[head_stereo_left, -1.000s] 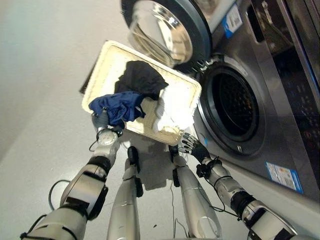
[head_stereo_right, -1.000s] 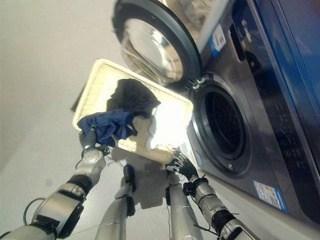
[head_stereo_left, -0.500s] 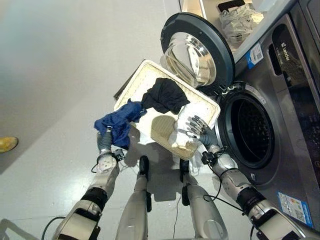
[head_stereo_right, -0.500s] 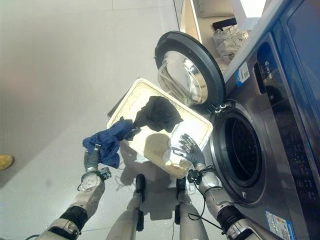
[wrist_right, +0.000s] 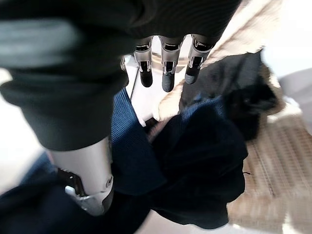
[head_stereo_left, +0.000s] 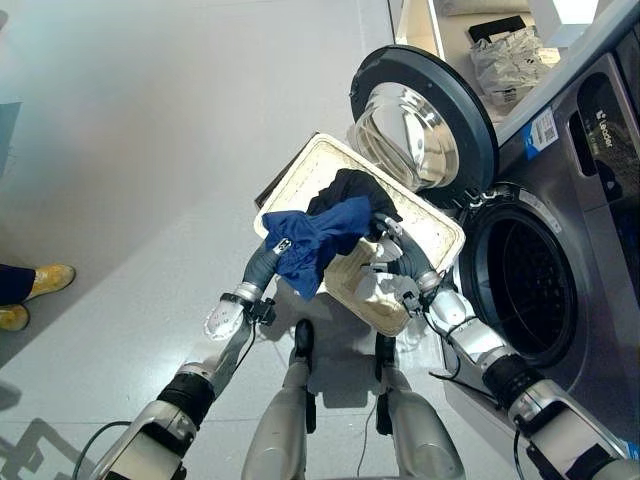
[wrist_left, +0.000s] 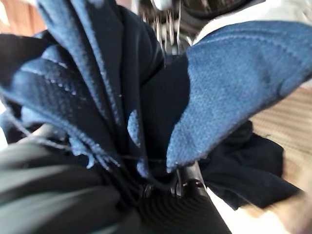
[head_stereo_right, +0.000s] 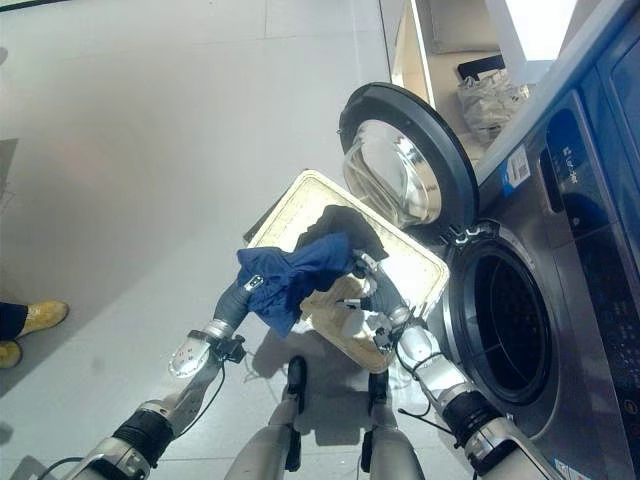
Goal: Put the clothes into the washing machine.
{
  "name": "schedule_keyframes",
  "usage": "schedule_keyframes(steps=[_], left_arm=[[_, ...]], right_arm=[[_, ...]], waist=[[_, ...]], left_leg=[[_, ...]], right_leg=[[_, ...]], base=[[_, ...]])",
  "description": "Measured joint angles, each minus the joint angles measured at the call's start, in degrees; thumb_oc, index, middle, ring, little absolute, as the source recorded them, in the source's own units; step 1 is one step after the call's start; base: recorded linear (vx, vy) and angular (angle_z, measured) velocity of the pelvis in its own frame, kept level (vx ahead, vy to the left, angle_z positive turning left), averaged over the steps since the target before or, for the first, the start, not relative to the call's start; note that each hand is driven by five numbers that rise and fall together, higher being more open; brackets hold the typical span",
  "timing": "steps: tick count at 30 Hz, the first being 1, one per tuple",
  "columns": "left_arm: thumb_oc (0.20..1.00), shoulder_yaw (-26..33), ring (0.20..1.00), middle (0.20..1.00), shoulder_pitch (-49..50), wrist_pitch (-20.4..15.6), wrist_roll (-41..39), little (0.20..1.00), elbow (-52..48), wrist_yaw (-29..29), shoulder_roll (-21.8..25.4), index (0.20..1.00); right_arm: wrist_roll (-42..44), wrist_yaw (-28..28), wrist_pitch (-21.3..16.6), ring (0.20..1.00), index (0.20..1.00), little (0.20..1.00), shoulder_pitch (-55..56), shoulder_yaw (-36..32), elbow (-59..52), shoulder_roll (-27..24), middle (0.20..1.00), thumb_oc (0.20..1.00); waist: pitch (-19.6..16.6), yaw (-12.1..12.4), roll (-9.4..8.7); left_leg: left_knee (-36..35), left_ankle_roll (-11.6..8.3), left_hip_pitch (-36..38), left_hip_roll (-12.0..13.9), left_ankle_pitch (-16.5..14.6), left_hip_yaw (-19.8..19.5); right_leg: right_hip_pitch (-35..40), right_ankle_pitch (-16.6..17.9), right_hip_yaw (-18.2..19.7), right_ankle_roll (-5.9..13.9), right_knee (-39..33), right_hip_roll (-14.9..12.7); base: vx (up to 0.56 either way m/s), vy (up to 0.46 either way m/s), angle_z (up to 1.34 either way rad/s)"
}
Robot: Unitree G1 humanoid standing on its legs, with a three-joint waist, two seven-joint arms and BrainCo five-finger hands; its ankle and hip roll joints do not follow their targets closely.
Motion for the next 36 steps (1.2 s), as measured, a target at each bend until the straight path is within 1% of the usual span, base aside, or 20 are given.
schedule_keyframes(steps=[2, 3, 5, 6, 7, 10, 11, 15, 16, 18, 21, 22, 24, 25, 28, 31, 32, 33, 34, 36], left_arm=[[0.200, -0.4, 0.200, 0.200, -0.3, 0.3, 0.0, 0.200, -1.2, -0.6, 0.8, 0.200], [0.200, -0.6, 0.200, 0.200, -0.9, 1.3, 0.0, 0.200, -4.5, -2.5, 2.5, 0.200], [0.200, -0.7, 0.200, 0.200, -1.5, 2.1, -0.2, 0.200, -6.9, -4.0, 3.6, 0.200], [0.200, -0.7, 0.200, 0.200, -1.4, 3.4, -1.1, 0.200, -8.5, -4.4, 4.3, 0.200], [0.200, -1.2, 0.200, 0.200, -1.6, 4.9, -2.1, 0.200, -12.7, -6.3, 6.4, 0.200], [0.200, -1.1, 0.200, 0.200, -1.8, 5.5, -5.5, 0.200, -16.0, -9.5, 6.6, 0.200], [0.200, -1.1, 0.200, 0.200, -1.8, 7.0, -6.6, 0.200, -18.1, -10.8, 7.1, 0.200], [0.200, -1.1, 0.200, 0.200, -1.8, 9.8, -9.0, 0.200, -22.2, -13.0, 7.0, 0.200], [0.200, -1.1, 0.200, 0.200, -1.8, 10.3, -9.5, 0.200, -22.8, -13.3, 7.0, 0.200], [0.200, -1.1, 0.200, 0.200, -1.8, 11.3, -10.7, 0.200, -23.6, -13.5, 6.8, 0.200], [0.200, -1.1, 0.200, 0.200, -1.8, 12.1, -10.9, 0.200, -23.8, -13.5, 6.8, 0.200], [0.200, -1.1, 0.200, 0.200, -1.8, 12.8, -11.1, 0.200, -23.8, -13.5, 6.8, 0.200], [0.200, -1.1, 0.200, 0.200, -1.8, 13.1, -11.2, 0.200, -23.8, -13.5, 6.8, 0.200], [0.200, -1.1, 0.200, 0.200, -1.8, 13.4, -11.4, 0.200, -23.8, -13.4, 6.8, 0.200], [0.200, -1.5, 0.200, 0.200, -1.7, 14.2, -13.3, 0.200, -23.5, -13.4, 6.7, 0.200], [0.200, -2.0, 0.200, 0.200, -1.3, 14.8, -15.1, 0.200, -23.5, -12.2, 5.6, 0.200], [0.200, -2.1, 0.200, 0.200, -1.3, 14.9, -15.1, 0.200, -23.5, -11.7, 5.4, 0.200], [0.200, -2.4, 0.200, 0.200, -1.3, 14.9, -15.1, 0.200, -22.8, -10.7, 4.9, 0.200], [0.200, -2.5, 0.200, 0.200, -1.3, 14.9, -15.1, 0.200, -22.3, -10.3, 4.7, 0.200], [0.200, -2.5, 0.200, 0.200, -1.2, 14.8, -15.1, 0.200, -19.6, -8.4, 4.3, 0.200]], right_arm=[[-1.0, -0.4, 0.2, 1.000, 1.000, 1.000, -0.5, 0.3, 0.0, -0.5, 1.000, 1.000], [-3.9, -1.4, 0.8, 1.000, 1.000, 1.000, -1.5, 1.0, 0.0, -1.7, 1.000, 1.000], [-6.7, -2.3, 1.6, 1.000, 1.000, 1.000, -1.8, 1.1, 0.0, -2.7, 1.000, 1.000], [-7.9, -2.8, 2.1, 1.000, 1.000, 1.000, -2.0, 1.7, -0.1, -3.2, 1.000, 1.000], [-10.4, -3.4, 2.5, 1.000, 1.000, 1.000, -2.0, 3.1, -0.1, -4.8, 1.000, 1.000], [-12.8, -4.2, 3.4, 1.000, 1.000, 1.000, -1.5, 3.2, -0.1, -6.2, 1.000, 1.000], [-13.3, -4.7, 3.5, 1.000, 1.000, 1.000, -1.5, 3.3, -0.1, -6.2, 1.000, 1.000], [-13.2, -4.8, 3.6, 1.000, 1.000, 1.000, -1.5, 4.1, -1.5, -6.3, 1.000, 1.000], [-13.2, -4.4, 3.7, 1.000, 1.000, 1.000, -1.4, 4.7, -2.4, -6.3, 1.000, 1.000], [-11.7, -1.1, 4.0, 1.000, 1.000, 1.000, -1.2, 6.1, -6.4, -6.3, 1.000, 1.000], [-8.6, 5.3, 4.1, 1.000, 1.000, 1.000, -1.2, 7.9, -10.5, -6.4, 1.000, 1.000], [-5.4, 8.8, 4.4, 1.000, 1.000, 1.000, -1.2, 9.1, -12.7, -6.7, 1.000, 1.000], [-2.0, 11.8, 4.4, 1.000, 1.000, 1.000, -1.0, 9.8, -14.6, -6.7, 1.000, 1.000], [1.0, 13.8, 4.6, 1.000, 1.000, 1.000, -1.0, 9.9, -15.2, -6.3, 1.000, 1.000], [6.3, 16.1, 5.1, 1.000, 1.000, 1.000, -0.6, 10.0, -15.9, -5.7, 1.000, 1.000], [16.2, 19.2, 7.2, 1.000, 1.000, 1.000, 0.5, 10.0, -16.1, -4.4, 1.000, 1.000], [17.8, 19.9, 7.5, 1.000, 1.000, 1.000, 0.7, 10.1, -16.1, -4.1, 1.000, 1.000], [21.7, 22.1, 8.6, 1.000, 1.000, 1.000, 1.5, 10.1, -16.1, -3.7, 1.000, 1.000], [23.4, 23.1, 9.2, 1.000, 1.000, 1.000, 1.7, 10.3, -16.1, -3.6, 1.000, 1.000], [30.9, 27.4, 11.8, 1.000, 1.000, 1.000, 2.1, 10.9, -16.1, -3.1, 1.000, 1.000]], waist=[[-0.1, 0.0, 0.22], [-0.2, 0.1, 0.68], [-0.8, 0.2, 1.58], [-0.8, 0.5, 1.70], [-0.9, 1.1, 1.87], [-1.4, 1.3, 2.66], [-1.5, 1.4, 2.88], [-1.6, 1.3, 2.90], [-1.6, 1.3, 2.90], [-1.6, 1.3, 2.89], [-1.6, 1.3, 2.89], [-1.6, 1.3, 2.89], [-1.6, 1.3, 2.88], [-1.6, 1.3, 2.87], [-1.6, 1.2, 2.86], [-1.6, 1.2, 2.82], [-1.6, 1.2, 2.82], [-1.6, 1.2, 2.82], [-1.6, 1.2, 2.82], [-1.6, 1.2, 2.80]], left_leg=[[0.0, 0.00, 0.0, 0.0, 0.0, 0.0], [0.0, 0.07, 0.0, 0.0, 0.1, 0.0], [0.0, 0.05, 0.3, -0.1, 0.0, -0.2], [0.0, -0.07, 0.4, -0.1, 0.0, -0.2], [0.0, -0.10, 0.8, 0.0, -0.1, -0.1], [0.0, -0.13, 1.1, 0.0, -0.1, -0.3], [0.0, -0.12, 1.1, 0.0, -0.1, -0.4], [0.0, -0.04, 1.1, 0.0, 0.0, -0.5], [0.0, -0.03, 1.1, 0.0, 0.0, -0.5], [0.0, 0.08, 1.1, 0.0, 0.1, -0.5], [0.0, 0.20, 1.1, 0.0, 0.1, -0.5], [0.0, 0.20, 1.1, 0.0, 0.2, -0.5], [0.0, 0.20, 1.1, 0.0, 0.2, -0.5], [0.0, 0.18, 1.1, 0.0, 0.1, -0.5], [0.0, 0.06, 1.1, 0.0, 0.0, -0.5], [0.0, -0.03, 1.0, 0.0, 0.0, -0.1], [0.0, -0.04, 0.9, 0.0, 0.0, 0.0], [0.0, -0.04, 0.8, 0.1, 0.0, 0.3], [0.0, -0.04, 0.8, 0.1, 0.0, 0.4], [0.0, -0.09, 0.8, 0.2, -0.1, 1.1]], right_leg=[[0.1, 0.0, -0.1, 0.01, 0.0, 0.0], [0.1, 0.0, -0.2, 0.01, 0.0, 0.0], [0.6, 0.0, -0.3, 0.02, 0.0, -0.1], [0.8, 0.0, -0.4, 0.02, 0.0, -0.1], [1.0, 0.0, -0.4, 0.03, 0.0, 0.0], [1.4, -0.1, -0.6, 0.01, 0.0, 0.0], [1.5, -0.1, -0.6, 0.00, 0.0, 0.0], [1.5, 0.0, -0.7, -0.01, 0.0, 0.0], [1.5, 0.0, -0.8, -0.01, 0.0, 0.0], [1.5, 0.0, -0.8, -0.02, 0.0, 0.0], [1.5, 0.0, -0.8, -0.02, 0.0, 0.0], [1.5, 0.0, -0.8, -0.02, 0.0, 0.0], [1.5, 0.0, -0.8, -0.02, 0.0, 0.1], [1.5, 0.0, -0.8, -0.02, 0.0, 0.1], [1.5, 0.0, -0.8, -0.01, 0.0, 0.0], [1.2, 0.0, -0.6, 0.00, 0.0, 0.0], [1.1, 0.0, -0.6, 0.01, 0.0, 0.0], [0.8, 0.0, -0.3, -0.05, 0.0, 0.0], [0.7, 0.0, -0.2, -0.05, 0.0, 0.0], [0.4, 0.0, 0.3, -0.04, 0.0, 0.0]], base=[[0.01, 0.011, 0.05], [0.01, 0.007, 0.05], [0.03, -0.007, 0.05], [0.00, 0.000, 0.00], [0.00, 0.000, 0.00], [0.01, -0.013, 0.03], [0.00, 0.000, 0.00], [0.00, 0.000, 0.00], [0.00, 0.000, 0.00], [0.00, 0.000, 0.00], [0.00, 0.000, 0.00], [0.00, 0.000, 0.00], [0.00, 0.000, 0.00], [0.00, 0.000, 0.00], [0.00, 0.000, 0.00], [-0.01, 0.000, -0.05], [-0.02, -0.002, -0.10], [-0.01, 0.000, -0.08], [-0.01, -0.003, -0.12], [-0.01, -0.009, -0.12]])
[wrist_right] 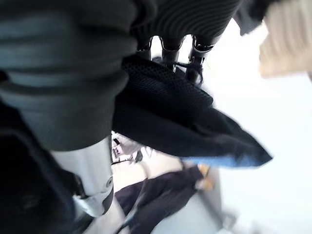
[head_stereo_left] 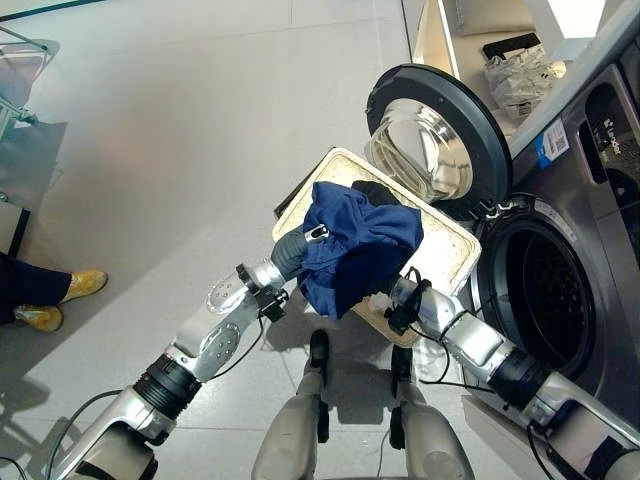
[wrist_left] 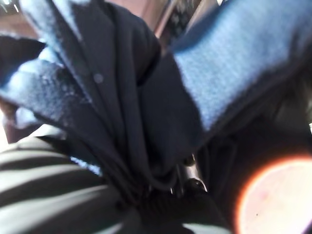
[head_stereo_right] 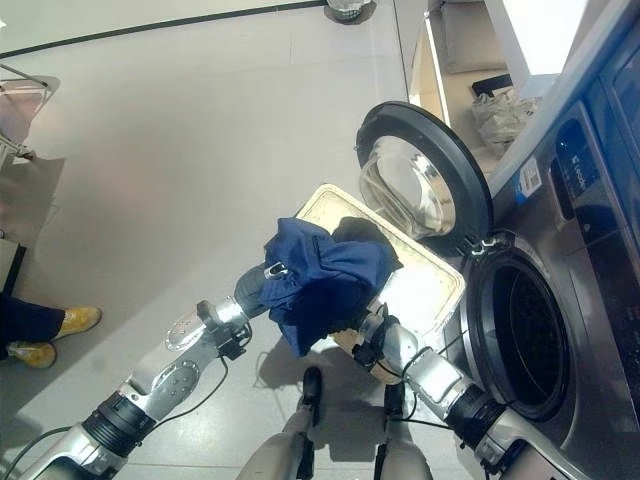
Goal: Put the clothes into the washing machine.
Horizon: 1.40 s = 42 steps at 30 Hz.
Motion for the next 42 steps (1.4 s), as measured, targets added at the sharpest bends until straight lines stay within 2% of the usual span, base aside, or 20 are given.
schedule_keyframes(steps=[2, 4, 6, 11, 18, 23, 26, 27, 28, 29, 32, 34, 37, 42], left_arm=[[0.200, 0.1, 0.200, 0.200, 0.2, -0.5, 0.0, 0.200, 3.1, 1.7, -0.1, 0.200], [0.200, 0.1, 0.200, 0.200, 0.4, -0.5, 0.0, 0.200, 4.4, 2.5, 0.0, 0.200], [0.200, 0.0, 0.200, 0.200, 0.7, -1.0, 0.0, 0.200, 7.3, 3.6, -0.3, 0.200], [0.200, 0.0, 0.200, 0.200, 1.3, -2.3, 0.1, 0.200, 10.5, 3.9, -0.4, 0.200], [0.200, 0.0, 0.200, 0.200, 1.9, -2.5, 0.7, 0.200, 12.2, 3.8, -1.3, 0.200], [0.200, 0.0, 0.200, 0.200, 1.8, -2.6, 1.0, 0.200, 12.9, 3.8, -1.5, 0.200], [0.200, 0.0, 0.200, 0.200, 1.8, -2.7, 3.0, 0.200, 12.9, 3.8, -1.5, 0.200], [0.200, -0.3, 0.200, 0.200, 1.7, -2.8, 4.0, 0.200, 12.9, 3.8, -1.5, 0.200], [0.200, -0.3, 0.200, 0.200, 1.7, -2.8, 4.0, 0.200, 12.9, 3.8, -1.5, 0.200], [0.200, -0.6, 0.200, 0.200, 1.6, -3.3, 5.4, 0.200, 12.6, 3.9, -1.5, 0.200], [0.200, -0.8, 0.200, 0.200, 1.8, -3.9, 7.9, 0.200, 11.1, 3.9, -1.4, 0.200], [0.200, -0.8, 0.200, 0.200, 1.8, -3.9, 7.9, 0.200, 11.1, 3.9, -1.4, 0.200], [0.200, -1.5, 0.200, 0.200, 2.0, -4.8, 10.4, 0.200, 10.4, 4.7, -1.4, 0.200], [0.200, -4.5, 0.200, 0.200, 2.4, -4.3, 23.5, 0.200, 6.2, 7.8, 1.7, 0.200]], right_arm=[[6.8, 4.7, 2.2, 1.000, 1.000, 1.000, 1.3, -0.1, 0.0, 0.5, 1.000, 1.000], [9.4, 6.9, 3.7, 1.000, 1.000, 1.000, 1.8, 0.2, 0.0, 0.8, 1.000, 1.000], [14.4, 11.9, 6.5, 1.000, 1.000, 1.000, 2.4, 0.2, 0.0, 1.2, 1.000, 1.000], [22.4, 17.5, 9.6, 1.000, 1.000, 1.000, 3.0, -0.1, 1.4, 1.7, 1.000, 1.000], [26.4, 21.0, 11.6, 1.000, 1.000, 1.000, 3.9, -0.7, 4.7, 3.2, 1.000, 1.000], [28.8, 21.0, 12.0, 1.000, 1.000, 1.000, 4.2, -1.1, 4.8, 4.2, 1.000, 1.000], [30.6, 20.5, 12.4, 1.000, 1.000, 1.000, 4.9, -1.1, 4.8, 4.4, 1.000, 1.000], [33.0, 18.2, 12.3, 1.000, 1.000, 1.000, 5.7, -1.2, 4.8, 4.9, 1.000, 1.000], [33.0, 18.2, 12.3, 1.000, 1.000, 1.000, 5.7, -1.2, 4.8, 4.9, 1.000, 1.000], [35.5, 15.2, 12.1, 1.000, 1.000, 1.000, 6.9, -1.4, 4.8, 6.0, 1.000, 1.000], [38.6, 11.4, 10.1, 1.000, 1.000, 1.000, 8.8, -1.5, 4.8, 7.1, 1.000, 1.000], [38.6, 11.4, 10.1, 1.000, 1.000, 1.000, 8.8, -1.5, 4.8, 7.1, 1.000, 1.000], [41.1, 7.3, 7.6, 1.000, 1.000, 1.000, 10.9, -2.3, 4.6, 7.7, 1.000, 1.000], [45.9, -1.2, 1.9, 1.000, 1.000, 1.000, 14.1, -4.0, 3.7, 8.1, 1.000, 1.000]], waist=[[0.0, 0.1, -0.04], [0.0, 0.1, -0.04], [0.0, 0.0, -0.07], [0.0, 0.1, -0.07], [0.0, 0.1, -0.08], [0.0, 0.1, -0.09], [0.0, 0.1, -0.09], [0.0, 0.0, -0.10], [0.0, 0.0, -0.10], [0.0, 0.0, -0.12], [0.1, 0.0, -0.28], [0.1, 0.0, -0.28], [0.4, -0.1, -1.03], [0.9, -0.1, -1.89]], left_leg=[[0.0, -0.27, -0.1, 0.2, -0.2, 0.7], [0.0, -0.27, -0.4, 0.3, -0.2, 0.7], [0.0, -0.16, -1.0, 0.5, -0.1, 0.9], [0.0, -0.18, -1.0, 0.8, -0.1, 1.0], [0.0, -0.27, -1.0, 0.8, -0.2, 1.0], [0.0, -0.35, -1.0, 0.8, -0.3, 1.0], [0.0, -0.35, -1.0, 0.8, -0.3, 1.0], [0.0, -0.36, -1.0, 0.8, -0.3, 1.0], [0.0, -0.36, -1.0, 0.8, -0.3, 1.0], [0.0, -0.39, -1.0, 0.8, -0.3, 1.0], [0.0, -0.40, -1.1, 0.8, -0.3, 1.1], [0.0, -0.40, -1.1, 0.8, -0.3, 1.1], [0.0, -0.48, -1.1, 0.9, -0.4, 1.4], [0.0, -0.45, -1.2, 0.7, -0.5, 2.1]], right_leg=[[-0.4, 0.0, 0.1, -0.06, 0.0, 0.1], [-0.7, 0.1, 0.2, -0.16, 0.0, 0.2], [-1.4, 0.2, 0.3, -0.29, 0.0, 0.4], [-1.4, 0.2, 0.2, -0.29, 0.0, 0.8], [-1.4, 0.1, 0.2, -0.14, 0.0, 0.7], [-1.4, 0.1, 0.2, -0.13, 0.0, 0.7], [-1.4, 0.1, 0.2, -0.12, 0.0, 0.7], [-1.4, 0.1, 0.2, -0.12, 0.0, 0.7], [-1.4, 0.1, 0.2, -0.12, 0.0, 0.7], [-1.5, 0.1, 0.3, -0.12, 0.0, 0.7], [-1.6, 0.1, 0.4, -0.11, 0.0, 0.7], [-1.6, 0.1, 0.4, -0.11, 0.0, 0.7], [-1.8, 0.1, 0.7, -0.12, 0.0, 0.8], [-2.1, 0.0, 1.4, -0.12, 0.0, 0.7]], base=[[-0.01, -0.009, -0.13], [0.00, -0.005, -0.04], [0.00, -0.022, -0.05], [0.00, -0.006, -0.01], [0.00, 0.000, 0.00], [0.00, 0.000, 0.00], [0.00, 0.000, 0.00], [0.00, 0.000, 0.00], [0.00, 0.000, 0.00], [0.00, 0.000, 0.00], [0.00, 0.000, 0.00], [0.00, 0.000, 0.00], [0.01, 0.020, -0.04], [0.03, 0.032, -0.06]])
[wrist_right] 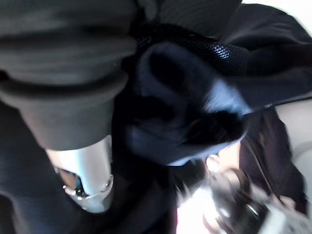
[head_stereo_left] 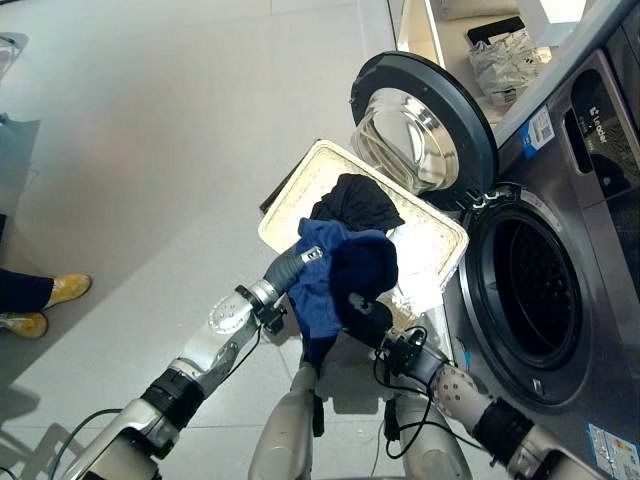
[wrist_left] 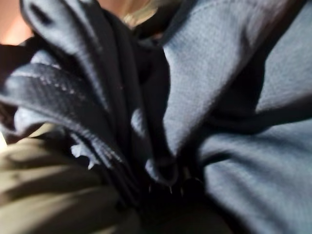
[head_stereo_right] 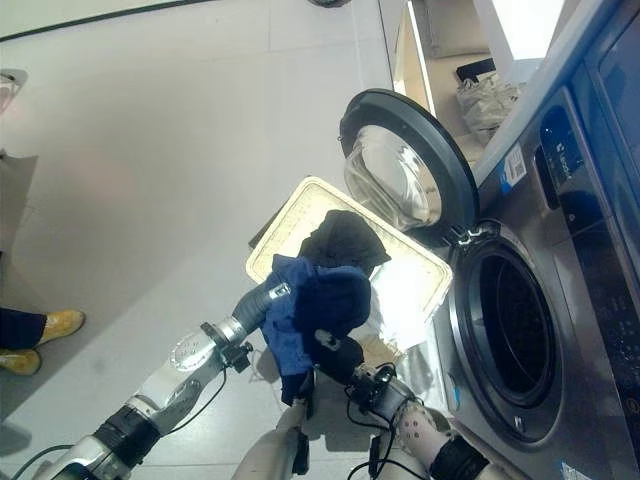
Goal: Put the clothes into the washing machine.
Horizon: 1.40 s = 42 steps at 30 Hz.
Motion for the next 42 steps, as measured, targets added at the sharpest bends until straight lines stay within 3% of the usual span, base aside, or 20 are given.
schedule_keyframes(steps=[8, 10, 11, 12, 13, 19, 20, 21, 22, 23, 28, 31, 36, 42], left_arm=[[0.200, -2.4, 0.200, 0.200, -0.1, 2.5, 7.0, 0.200, 0.1, -0.1, 1.5, 0.200], [0.200, -3.7, 0.200, 0.200, -0.5, 3.7, 11.8, 0.200, 0.3, 1.3, 2.3, 0.200], [0.200, -4.2, 0.200, 0.200, -0.5, 4.2, 13.5, 0.200, 0.4, 2.0, 2.7, 0.200], [0.200, -4.7, 0.200, 0.200, -0.4, 4.7, 14.8, 0.200, 0.4, 2.5, 3.1, 0.200], [0.200, -5.1, 0.200, 0.200, -0.4, 5.1, 15.8, 0.200, 0.4, 3.2, 3.5, 0.200], [0.200, -6.9, 0.200, 0.200, -0.7, 6.7, 24.8, 0.200, 3.3, 11.7, 3.6, 0.200], [0.282, -7.0, 0.282, 0.282, -0.7, 6.9, 25.8, 0.282, 3.4, 12.7, 3.6, 0.282], [0.282, -7.3, 0.282, 0.282, -0.7, 7.0, 28.3, 0.282, 3.5, 15.0, 3.6, 0.282], [0.884, -7.5, 0.884, 0.884, -1.0, 7.1, 29.5, 0.884, 3.9, 16.8, 3.6, 0.884], [1.000, -7.5, 1.000, 1.000, -1.2, 7.3, 31.1, 1.000, 4.6, 18.8, 3.6, 1.000], [1.000, -7.3, 1.000, 1.000, -1.7, 8.5, 33.4, 1.000, 8.3, 26.8, 2.8, 1.000], [1.000, -7.1, 1.000, 1.000, -2.5, 8.6, 33.4, 1.000, 10.3, 30.6, 1.5, 1.000], [1.000, -6.6, 1.000, 1.000, -5.6, 8.3, 33.2, 1.000, 12.0, 34.4, 0.2, 1.000], [1.000, -4.8, 1.000, 1.000, -7.3, 6.3, 27.5, 1.000, 12.1, 35.0, -1.8, 1.000]], right_arm=[[1.3, -4.1, -5.2, 1.000, 1.000, 1.000, 0.3, -0.9, 0.5, 0.2, 1.000, 1.000], [1.7, -5.0, -6.4, 1.000, 1.000, 1.000, 0.6, -1.4, 1.3, 0.3, 1.000, 1.000], [1.7, -5.4, -6.9, 0.743, 0.743, 0.743, 0.9, -1.4, 1.3, 0.3, 0.743, 0.743], [1.7, -5.7, -7.1, 0.743, 0.743, 0.743, 1.0, -1.5, 1.3, 0.3, 0.743, 0.743], [1.7, -6.0, -7.3, 0.200, 0.200, 0.200, 1.0, -1.5, 1.3, 0.3, 0.200, 0.200], [-0.4, -7.2, -8.2, 0.200, 0.200, 0.200, 0.7, -1.8, 2.7, 0.3, 0.200, 0.200], [-0.7, -7.5, -8.2, 0.200, 0.200, 0.200, 0.7, -1.8, 3.1, 0.3, 0.200, 0.200], [-1.4, -8.0, -7.6, 0.200, 0.200, 0.200, 0.7, -1.8, 3.7, 0.3, 0.200, 0.200], [-1.8, -8.3, -6.9, 0.200, 0.200, 0.200, 0.4, -1.8, 3.9, 0.1, 0.200, 0.200], [-2.6, -8.3, -6.3, 0.200, 0.200, 0.200, 0.3, -1.8, 4.4, 0.1, 0.200, 0.200], [-5.1, -8.1, -1.0, 0.200, 0.200, 0.200, -0.9, -1.8, 6.0, -0.7, 0.200, 0.200], [-8.7, -5.4, 5.5, 0.200, 0.200, 0.200, -2.4, -1.0, 7.2, -1.8, 0.200, 0.200], [-12.2, -0.1, 14.6, 0.200, 0.200, 0.200, -5.3, 2.5, 8.7, -3.4, 0.200, 0.200], [-12.4, 5.0, 20.5, 0.200, 0.200, 0.200, -6.5, 2.7, 8.8, -3.0, 0.200, 0.200]], waist=[[0.1, -0.2, -0.15], [0.1, -0.1, -0.16], [0.1, -0.1, -0.21], [0.2, -0.1, -0.27], [0.2, -0.1, -0.36], [0.3, 0.0, -0.46], [0.3, 0.0, -0.47], [0.3, 0.0, -0.50], [0.4, 0.0, -0.57], [0.4, 0.0, -0.65], [0.6, -0.1, -0.93], [1.0, -0.1, -1.64], [1.4, 0.0, -2.64], [1.3, 0.0, -2.73]], left_leg=[[0.0, -0.08, 0.0, 0.2, -0.1, 0.2], [0.0, -0.17, 0.0, 0.2, -0.1, 0.3], [0.0, -0.19, 0.0, 0.2, -0.2, 0.3], [0.0, -0.21, 0.0, 0.2, -0.2, 0.3], [0.0, -0.21, 0.0, 0.2, -0.2, 0.3], [0.0, -0.25, 0.0, 0.2, -0.2, 0.9], [0.0, -0.24, 0.0, 0.2, -0.2, 0.9], [0.0, -0.24, 0.0, 0.2, -0.2, 0.9], [0.0, -0.23, 0.0, 0.2, -0.2, 0.9], [0.0, -0.23, 0.0, 0.3, -0.2, 0.9], [0.0, -0.22, 0.0, 0.3, -0.2, 0.8], [0.0, -0.22, 0.0, 0.5, -0.3, 0.8], [0.0, -0.29, -0.2, 0.8, -0.3, 0.9], [0.0, -0.34, -1.2, 0.9, -0.3, 1.0]], right_leg=[[-0.2, 0.0, 0.2, -0.01, 0.0, 0.2], [-0.3, 0.0, 0.3, -0.01, 0.0, 0.2], [-0.3, 0.0, 0.4, 0.00, 0.0, 0.2], [-0.3, 0.0, 0.4, 0.00, 0.0, 0.2], [-0.3, 0.0, 0.4, 0.00, 0.0, 0.2], [-0.6, 0.0, 1.1, 0.00, 0.0, 0.3], [-0.6, 0.0, 1.1, 0.00, 0.0, 0.3], [-0.6, 0.0, 1.2, 0.00, 0.0, 0.3], [-0.6, 0.0, 1.2, 0.00, 0.0, 0.3], [-0.6, 0.0, 1.2, 0.00, 0.0, 0.4], [-0.7, 0.0, 1.4, 0.00, 0.0, 0.5], [-0.9, 0.0, 1.6, -0.01, 0.0, 0.6], [-1.1, 0.0, 1.7, -0.02, 0.0, 1.0], [-2.2, 0.1, 1.8, -0.16, 0.0, 1.1]], base=[[0.01, 0.009, -0.01], [0.03, 0.006, -0.02], [0.00, 0.000, 0.00], [0.04, 0.002, -0.01], [0.00, 0.000, 0.00], [0.03, -0.015, -0.05], [0.02, -0.032, -0.03], [0.03, -0.056, -0.02], [0.02, -0.068, -0.02], [0.03, -0.088, -0.02], [0.02, -0.074, -0.02], [0.02, -0.077, -0.02], [0.03, -0.081, -0.02], [0.00, -0.061, -0.02]])
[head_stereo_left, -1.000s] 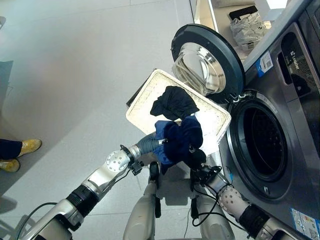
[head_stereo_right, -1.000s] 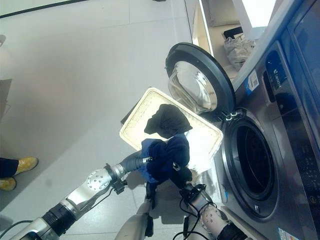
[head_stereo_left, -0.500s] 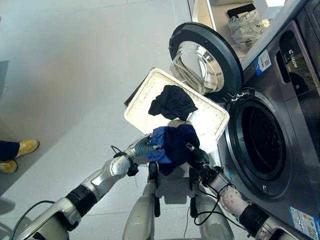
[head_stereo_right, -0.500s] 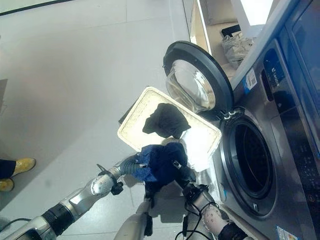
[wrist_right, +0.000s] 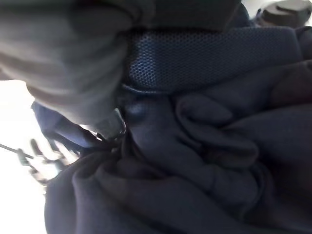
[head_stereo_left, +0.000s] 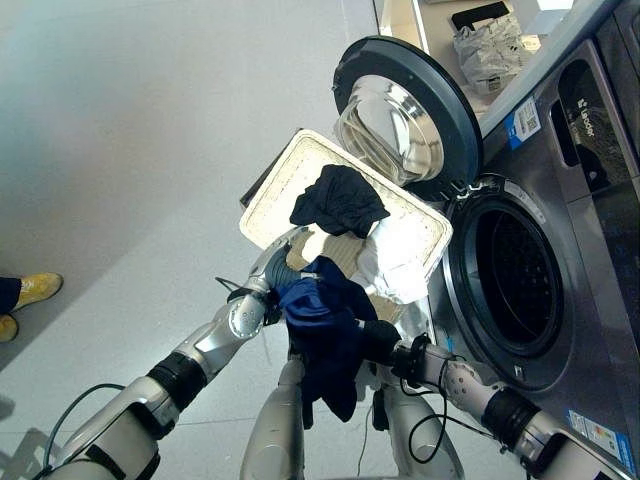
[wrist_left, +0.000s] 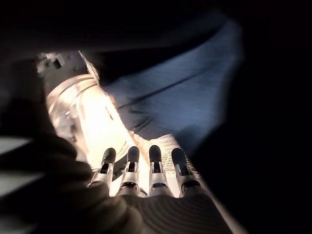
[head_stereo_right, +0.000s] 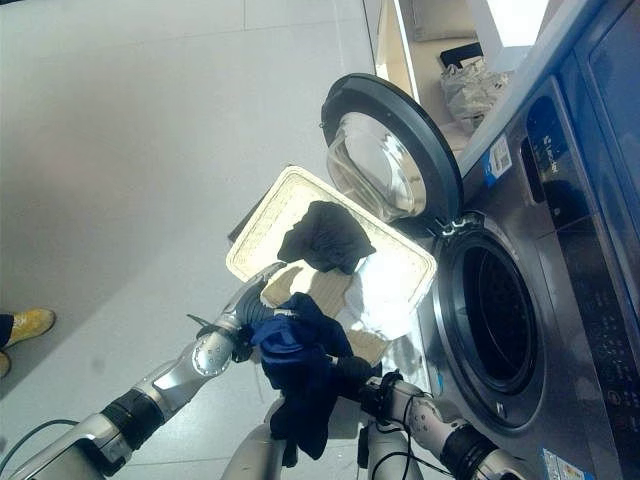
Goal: Put the clothes into the washing machine.
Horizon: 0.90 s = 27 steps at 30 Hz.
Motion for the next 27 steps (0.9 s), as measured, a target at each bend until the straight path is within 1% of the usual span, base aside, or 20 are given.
schedule_keyframes(steps=[2, 4, 6, 7, 9, 10, 11, 12, 13, 14, 15, 16, 18, 19, 20, 22, 24, 25, 26, 27], left_arm=[[1.000, 0.6, 1.000, 1.000, 0.0, -0.6, -3.1, 1.000, 0.3, 0.0, -1.0, 1.000], [1.000, 1.1, 1.000, 1.000, -0.1, -1.1, -7.2, 1.000, 1.8, 0.0, -2.8, 1.000], [1.000, 1.8, 1.000, 1.000, 0.5, -1.8, -10.0, 1.000, 3.4, 0.4, -4.0, 1.000], [1.000, 2.5, 1.000, 1.000, 0.8, -1.9, -10.7, 1.000, 4.3, 0.5, -4.6, 1.000], [1.000, 5.0, 1.000, 1.000, 1.9, -2.3, -14.9, 1.000, 6.8, 1.3, -5.9, 1.000], [1.000, 6.8, 1.000, 1.000, 2.9, -2.7, -17.8, 1.000, 8.0, 1.7, -5.9, 1.000], [1.000, 8.2, 1.000, 1.000, 3.5, -2.9, -19.4, 1.000, 8.9, 1.7, -5.9, 1.000], [1.000, 10.1, 1.000, 1.000, 4.3, -3.0, -21.6, 1.000, 10.3, 1.7, -5.9, 1.000], [1.000, 10.8, 1.000, 1.000, 5.0, -3.1, -22.5, 1.000, 11.3, 1.7, -5.9, 1.000], [1.000, 11.8, 1.000, 1.000, 5.7, -3.2, -23.7, 1.000, 12.0, 1.7, -6.0, 1.000], [1.000, 13.3, 1.000, 1.000, 6.9, -4.4, -26.3, 1.000, 13.3, 1.7, -6.0, 1.000], [1.000, 14.2, 1.000, 1.000, 7.9, -5.0, -28.3, 1.000, 14.3, 1.6, -6.1, 1.000], [1.000, 17.2, 1.000, 1.000, 10.4, -6.7, -30.9, 1.000, 17.3, 1.4, -6.8, 1.000], [1.000, 18.1, 1.000, 1.000, 10.9, -6.8, -31.4, 1.000, 18.1, 1.3, -7.1, 1.000], [1.000, 19.5, 1.000, 1.000, 11.9, -7.3, -32.8, 1.000, 19.8, 0.7, -7.6, 1.000], [1.000, 21.0, 1.000, 1.000, 12.5, -8.4, -33.7, 1.000, 21.8, -0.3, -8.6, 1.000], [1.000, 23.2, 1.000, 1.000, 12.0, -9.9, -35.3, 1.000, 26.7, -2.5, -10.3, 1.000], [1.000, 23.5, 1.000, 1.000, 11.9, -10.0, -35.6, 1.000, 27.8, -2.8, -10.7, 1.000], [1.000, 23.6, 1.000, 1.000, 11.7, -10.1, -35.9, 1.000, 29.3, -3.7, -11.3, 1.000], [1.000, 23.6, 1.000, 1.000, 11.7, -10.3, -35.9, 1.000, 29.4, -4.1, -11.6, 1.000]], right_arm=[[1.2, 1.3, 1.6, 0.200, 0.200, 0.200, 0.0, 0.0, 0.1, 0.2, 0.200, 0.200], [5.5, 3.1, 4.0, 0.200, 0.200, 0.200, 0.1, -0.1, 0.0, 0.6, 0.200, 0.200], [10.3, 3.9, 4.8, 0.200, 0.200, 0.200, 0.5, -0.2, 0.1, 1.6, 0.200, 0.200], [12.1, 3.8, 4.7, 0.200, 0.200, 0.200, 0.8, -0.6, 0.1, 2.1, 0.200, 0.200], [20.2, 2.6, 1.3, 0.200, 0.200, 0.200, 2.0, -1.6, 0.2, 3.6, 0.200, 0.200], [25.1, 1.5, -2.7, 0.200, 0.200, 0.200, 2.8, -2.9, 0.2, 5.3, 0.200, 0.200], [27.8, 0.8, -5.8, 0.200, 0.200, 0.200, 3.2, -4.0, 0.1, 6.3, 0.200, 0.200], [32.0, -0.7, -11.7, 0.200, 0.200, 0.200, 3.6, -6.4, 0.2, 7.9, 0.200, 0.200], [34.0, -1.7, -15.0, 0.200, 0.200, 0.200, 3.8, -8.0, 0.3, 8.3, 0.200, 0.200], [35.5, -2.6, -18.1, 0.200, 0.200, 0.200, 4.2, -10.3, 0.3, 8.8, 0.200, 0.200], [36.6, -3.9, -23.7, 0.200, 0.200, 0.200, 4.8, -14.8, 0.5, 9.7, 0.200, 0.200], [37.0, -4.2, -27.7, 0.200, 0.200, 0.200, 5.4, -18.5, 0.9, 9.8, 0.200, 0.200], [37.1, -5.6, -33.7, 0.200, 0.200, 0.200, 5.4, -26.1, 3.5, 9.8, 0.200, 0.200], [37.1, -5.9, -35.1, 0.200, 0.200, 0.200, 5.3, -27.6, 3.8, 9.6, 0.200, 0.200], [37.5, -6.5, -37.8, 0.200, 0.200, 0.200, 5.5, -31.0, 4.8, 8.6, 0.200, 0.200], [38.6, -7.1, -40.6, 0.200, 0.200, 0.200, 5.1, -34.8, 5.9, 7.4, 0.200, 0.200], [38.6, -9.0, -42.0, 0.200, 0.200, 0.200, 3.9, -38.3, 7.8, 7.3, 0.200, 0.200], [38.7, -9.5, -42.2, 0.200, 0.200, 0.200, 3.5, -38.2, 8.0, 7.4, 0.200, 0.200], [38.6, -11.9, -44.8, 0.200, 0.200, 0.200, 1.9, -38.3, 7.9, 7.7, 0.200, 0.200], [38.5, -13.1, -46.2, 0.200, 0.200, 0.200, 1.2, -38.3, 7.9, 7.7, 0.200, 0.200]], waist=[[0.0, 0.0, 0.00], [0.0, 0.0, 0.00], [0.0, -0.1, 0.01], [0.0, -0.2, 0.01], [0.0, -0.9, 0.01], [0.0, -1.4, 0.01], [0.0, -1.6, 0.02], [0.0, -1.8, 0.11], [0.0, -2.0, 0.13], [0.0, -2.3, 0.14], [0.1, -3.0, 0.28], [0.2, -3.5, 0.64], [0.2, -4.5, 0.95], [0.2, -4.7, 1.09], [0.2, -5.3, 1.52], [0.2, -6.0, 2.23], [0.2, -6.3, 2.72], [0.2, -6.2, 2.94], [0.2, -6.4, 4.06], [0.2, -6.3, 4.62]], left_leg=[[0.0, -0.07, 0.0, 0.0, -0.1, 0.0], [0.0, -0.08, -0.2, 0.0, -0.1, 0.0], [0.0, -0.08, -0.6, 0.0, -0.1, 0.0], [0.0, -0.08, -0.6, 0.0, -0.1, 0.0], [0.0, -0.15, -0.7, 0.1, -0.1, 0.3], [0.0, -0.15, -1.0, 0.0, -0.1, 0.7], [0.0, -0.15, -1.3, 0.0, -0.1, 0.9], [0.0, -0.11, -1.7, -0.1, -0.1, 1.3], [0.0, -0.08, -1.8, -0.1, -0.1, 1.8], [0.0, -0.08, -1.7, -0.2, -0.1, 2.1], [0.0, -0.09, -1.7, -0.3, -0.1, 2.5], [0.0, -0.10, -1.6, -0.4, -0.1, 2.7], [0.0, 0.08, -1.4, -0.7, -0.3, 3.9], [0.0, 0.09, -1.4, -0.7, -0.3, 4.0], [0.0, 0.07, -1.4, -0.8, -0.4, 4.0], [0.0, 0.07, -1.3, -0.8, -0.4, 4.1], [0.0, -0.09, -0.6, -0.7, -0.5, 5.2], [0.0, -0.17, -0.4, -0.6, -0.6, 5.4], [0.0, -0.47, -0.4, -0.7, -0.8, 5.4], [0.0, -0.52, -0.5, -0.7, -0.8, 5.5]], right_leg=[[0.0, 0.0, 0.0, 0.00, 0.0, 0.0], [-0.2, 0.0, 0.0, -0.02, 0.0, 0.0], [-0.6, 0.0, 0.1, -0.05, 0.0, 0.1], [-0.6, 0.0, 0.1, -0.06, 0.0, 0.1], [-1.1, 0.0, 0.4, -0.04, 0.3, 0.0], [-2.0, -0.1, 1.0, -0.01, 0.9, 0.0], [-2.7, -0.1, 1.5, -0.01, 1.3, 0.0], [-3.7, -0.1, 2.2, 0.00, 1.8, -0.1], [-4.0, -0.1, 2.5, 0.00, 2.0, -0.2], [-4.2, -0.1, 2.8, 0.00, 2.2, -0.2], [-4.6, -0.1, 3.2, 0.02, 2.7, -0.4], [-4.7, -0.1, 3.4, 0.06, 2.8, -0.5], [-5.0, 0.0, 4.6, 0.26, 2.8, -0.7], [-5.1, 0.0, 4.7, 0.33, 2.8, -0.7], [-5.2, 0.1, 4.9, 0.38, 2.8, -0.8], [-5.2, 0.1, 5.1, 0.35, 2.8, -0.7], [-5.2, 0.4, 6.2, 0.33, 2.8, -0.6], [-5.2, 0.5, 6.6, 0.33, 2.8, -0.5], [-5.2, 0.5, 6.6, 0.37, 2.8, -0.6], [-5.3, 0.6, 6.7, 0.40, 2.8, -0.6]], base=[[0.00, -0.054, -0.01], [-0.01, -0.045, -0.01], [-0.03, -0.058, -0.01], [-0.03, -0.029, -0.03], [-0.02, 0.011, -0.08], [-0.01, 0.019, -0.17], [-0.01, 0.034, -0.29], [0.00, 0.047, -0.25], [0.00, 0.047, -0.21], [0.02, 0.079, -0.15], [0.04, 0.097, -0.14], [0.06, 0.113, -0.17], [0.05, 0.063, -0.21], [0.03, 0.028, -0.16], [0.03, 0.013, -0.08], [0.05, 0.008, -0.06], [0.06, 0.006, -0.23], [0.04, 0.008, -0.26], [0.03, 0.008, -0.12], [0.03, 0.011, -0.05]])
